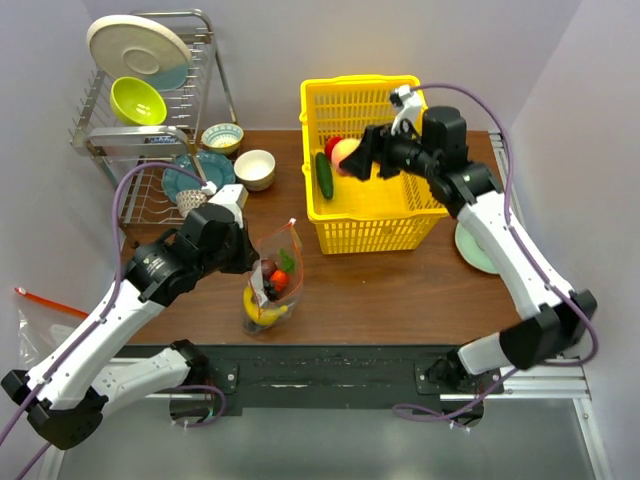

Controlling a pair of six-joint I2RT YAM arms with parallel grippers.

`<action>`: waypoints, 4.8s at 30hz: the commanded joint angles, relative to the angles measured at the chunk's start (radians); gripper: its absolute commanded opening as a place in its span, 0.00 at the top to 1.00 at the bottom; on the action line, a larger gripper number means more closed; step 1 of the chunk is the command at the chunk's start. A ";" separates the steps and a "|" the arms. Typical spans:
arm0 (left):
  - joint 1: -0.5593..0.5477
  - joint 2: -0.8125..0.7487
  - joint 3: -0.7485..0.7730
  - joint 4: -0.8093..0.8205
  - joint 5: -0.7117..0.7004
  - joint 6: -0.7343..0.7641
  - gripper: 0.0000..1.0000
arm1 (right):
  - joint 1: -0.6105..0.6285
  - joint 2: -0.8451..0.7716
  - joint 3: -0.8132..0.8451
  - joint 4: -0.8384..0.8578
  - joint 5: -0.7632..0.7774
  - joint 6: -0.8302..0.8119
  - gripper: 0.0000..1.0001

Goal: Place the food in the zip-top bag and seal the zipper
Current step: Pick up the fake fruit from the bin, then place the fake fruit in the zipper food storage bag, then pick up the fake vegetable from the bin.

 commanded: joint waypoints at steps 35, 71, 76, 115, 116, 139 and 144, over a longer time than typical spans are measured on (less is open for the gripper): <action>-0.001 -0.096 -0.019 0.074 0.100 -0.044 1.00 | 0.551 -0.190 -0.414 0.254 0.163 0.255 0.02; 0.000 -0.123 -0.085 0.071 0.129 -0.050 1.00 | -0.072 0.597 0.437 -0.051 0.049 0.263 0.04; 0.000 -0.116 -0.072 0.065 0.128 -0.056 1.00 | -0.084 0.800 0.563 -0.004 0.040 0.304 0.09; -0.001 -0.114 -0.035 0.019 0.097 -0.058 1.00 | -0.075 1.105 0.674 0.130 -0.178 0.471 0.46; 0.000 -0.119 -0.033 0.017 0.097 -0.058 1.00 | -0.078 1.087 0.668 0.140 -0.187 0.485 0.51; 0.000 -0.166 -0.010 -0.019 0.076 -0.046 1.00 | -0.115 0.440 0.447 0.041 -0.185 0.274 0.69; 0.000 -0.163 0.002 -0.019 0.076 -0.043 1.00 | -0.078 0.237 0.278 0.027 -0.251 0.211 0.69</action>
